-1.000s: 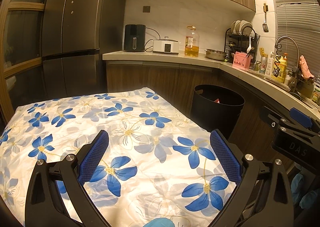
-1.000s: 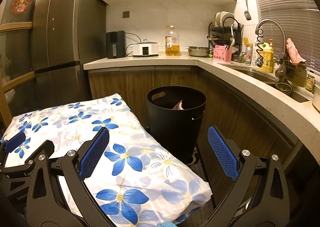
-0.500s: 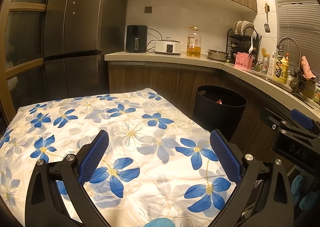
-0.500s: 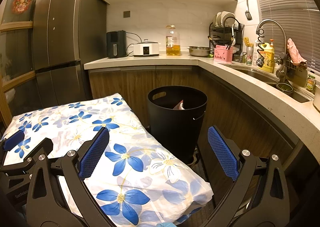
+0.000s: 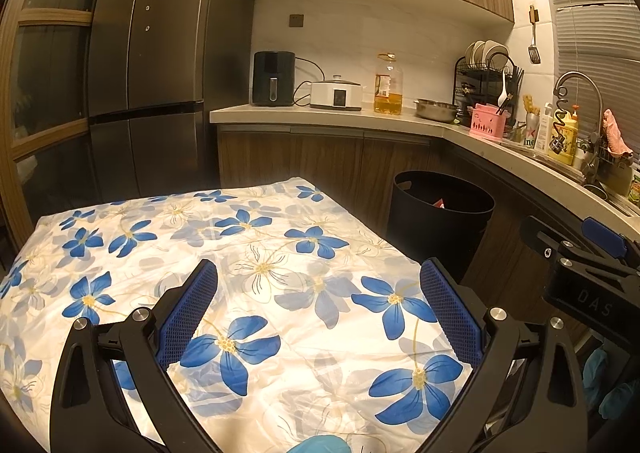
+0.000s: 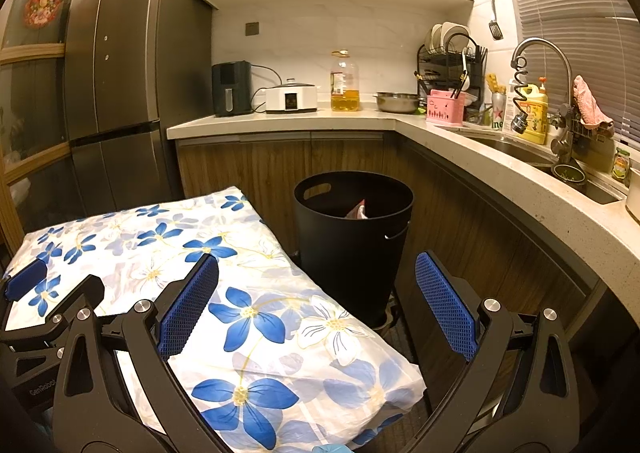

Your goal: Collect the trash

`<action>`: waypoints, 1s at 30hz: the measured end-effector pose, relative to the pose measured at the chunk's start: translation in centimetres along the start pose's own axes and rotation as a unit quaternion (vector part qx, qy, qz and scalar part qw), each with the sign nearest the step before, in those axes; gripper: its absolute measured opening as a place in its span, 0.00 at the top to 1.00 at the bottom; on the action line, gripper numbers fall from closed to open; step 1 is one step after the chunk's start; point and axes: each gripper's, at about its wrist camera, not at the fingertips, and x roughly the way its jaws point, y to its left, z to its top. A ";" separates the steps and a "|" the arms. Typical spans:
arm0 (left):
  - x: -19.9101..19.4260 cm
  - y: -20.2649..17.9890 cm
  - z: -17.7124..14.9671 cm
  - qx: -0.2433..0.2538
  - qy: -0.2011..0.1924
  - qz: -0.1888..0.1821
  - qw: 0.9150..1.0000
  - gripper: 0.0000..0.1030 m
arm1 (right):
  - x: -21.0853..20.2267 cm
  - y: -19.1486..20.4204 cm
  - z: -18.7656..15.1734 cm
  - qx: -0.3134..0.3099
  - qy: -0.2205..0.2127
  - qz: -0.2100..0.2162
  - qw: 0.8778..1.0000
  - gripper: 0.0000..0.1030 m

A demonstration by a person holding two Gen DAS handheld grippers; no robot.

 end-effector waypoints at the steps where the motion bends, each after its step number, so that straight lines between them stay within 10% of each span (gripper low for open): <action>1: 0.0 -0.1 0.0 0.001 0.000 0.000 1.000 0.06 | 0.0 0.0 0.0 0.000 0.000 0.000 1.000 0.05; 22: 0.0 -0.2 0.0 0.001 0.000 -0.001 1.000 0.06 | 0.0 -0.1 0.1 0.001 0.001 0.000 1.000 0.05; 30: 0.4 0.5 0.3 -0.003 0.006 0.009 1.000 0.23 | 0.1 -0.1 0.0 0.001 0.001 0.000 1.000 0.05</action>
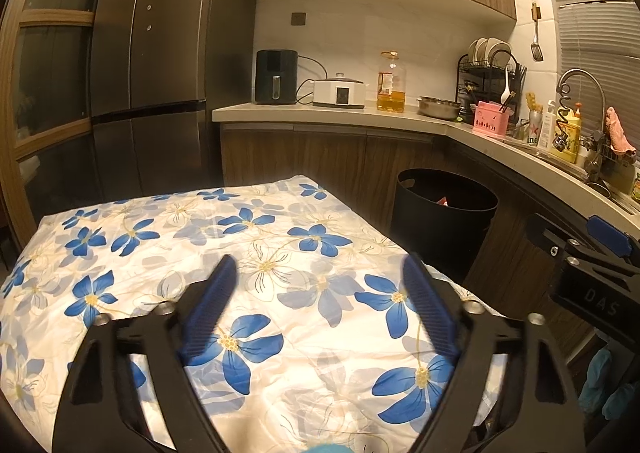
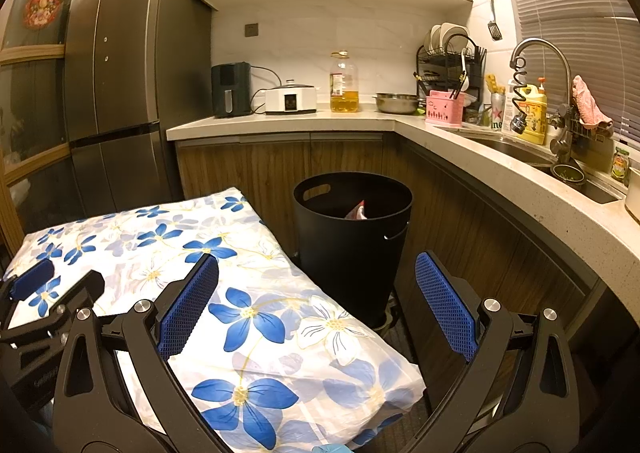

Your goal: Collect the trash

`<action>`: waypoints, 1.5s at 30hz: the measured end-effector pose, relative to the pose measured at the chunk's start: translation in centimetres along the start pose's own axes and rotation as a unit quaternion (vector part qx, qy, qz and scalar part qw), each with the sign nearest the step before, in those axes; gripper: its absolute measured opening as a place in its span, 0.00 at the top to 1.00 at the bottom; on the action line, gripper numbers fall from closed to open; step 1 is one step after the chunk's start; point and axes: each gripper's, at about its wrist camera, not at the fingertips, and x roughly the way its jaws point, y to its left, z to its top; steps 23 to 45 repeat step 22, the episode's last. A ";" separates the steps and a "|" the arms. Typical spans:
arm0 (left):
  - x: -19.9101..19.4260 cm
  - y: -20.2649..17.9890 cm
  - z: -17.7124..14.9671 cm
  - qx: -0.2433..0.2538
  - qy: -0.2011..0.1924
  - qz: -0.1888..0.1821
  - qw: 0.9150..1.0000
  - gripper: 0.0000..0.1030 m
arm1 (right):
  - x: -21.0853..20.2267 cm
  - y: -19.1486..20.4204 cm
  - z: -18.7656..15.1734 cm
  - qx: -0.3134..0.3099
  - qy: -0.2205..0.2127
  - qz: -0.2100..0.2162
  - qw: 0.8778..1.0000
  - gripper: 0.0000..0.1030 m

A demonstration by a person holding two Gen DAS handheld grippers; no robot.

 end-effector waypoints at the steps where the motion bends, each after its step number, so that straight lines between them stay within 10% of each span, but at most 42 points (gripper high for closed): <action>1: 0.0 0.1 0.0 -0.002 -0.001 0.001 1.000 0.25 | 0.0 0.0 0.0 0.000 0.000 0.001 1.000 0.05; 45: -0.8 -1.0 -0.2 -0.001 -0.011 0.005 1.000 0.17 | -0.2 -0.1 0.2 0.002 -0.001 -0.001 1.000 0.05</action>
